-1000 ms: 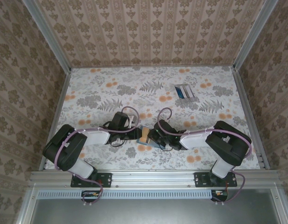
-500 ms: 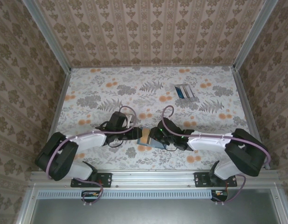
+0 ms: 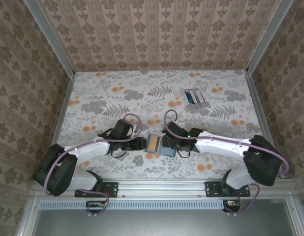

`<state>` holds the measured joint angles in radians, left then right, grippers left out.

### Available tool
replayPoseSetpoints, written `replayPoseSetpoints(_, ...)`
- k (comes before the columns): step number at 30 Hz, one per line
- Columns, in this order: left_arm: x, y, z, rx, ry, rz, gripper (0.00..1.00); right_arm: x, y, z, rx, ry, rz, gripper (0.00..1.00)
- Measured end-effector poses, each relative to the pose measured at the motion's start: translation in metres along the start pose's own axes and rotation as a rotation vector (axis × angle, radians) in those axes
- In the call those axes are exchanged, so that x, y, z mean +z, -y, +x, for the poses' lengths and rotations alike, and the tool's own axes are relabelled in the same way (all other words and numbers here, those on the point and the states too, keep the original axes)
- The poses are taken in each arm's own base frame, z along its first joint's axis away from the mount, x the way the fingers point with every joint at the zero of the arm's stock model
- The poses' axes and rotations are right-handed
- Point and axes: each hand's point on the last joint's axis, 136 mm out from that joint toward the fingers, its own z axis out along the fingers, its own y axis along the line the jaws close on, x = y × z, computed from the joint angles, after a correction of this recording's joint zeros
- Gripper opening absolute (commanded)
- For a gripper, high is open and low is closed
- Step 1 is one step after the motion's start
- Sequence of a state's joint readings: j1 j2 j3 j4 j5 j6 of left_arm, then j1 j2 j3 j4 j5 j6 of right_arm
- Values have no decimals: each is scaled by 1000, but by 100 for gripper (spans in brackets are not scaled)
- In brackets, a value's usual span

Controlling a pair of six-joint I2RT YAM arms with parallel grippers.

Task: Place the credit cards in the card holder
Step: Close the card holder at the center of the table.

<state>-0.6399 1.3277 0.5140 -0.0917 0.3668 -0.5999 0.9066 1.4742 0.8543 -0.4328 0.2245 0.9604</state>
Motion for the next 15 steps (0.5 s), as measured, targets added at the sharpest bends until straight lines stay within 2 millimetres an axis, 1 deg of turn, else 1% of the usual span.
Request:
replayPoseSetpoints(4, 7, -1, 4, 6, -44, -4, 56, 19, 17, 21, -65, -65, 111, 67)
replayPoseSetpoints(6, 9, 2, 2, 10, -51, -1, 56, 24, 22, 26, -80, -81, 144, 66)
replayPoseSetpoints(11, 12, 4, 1, 18, -58, -1, 56, 25, 27, 24, -95, -71, 169, 55)
replayPoseSetpoints(15, 16, 6, 0, 21, -66, -2, 55, 28, 27, 21, -80, -55, 124, 43)
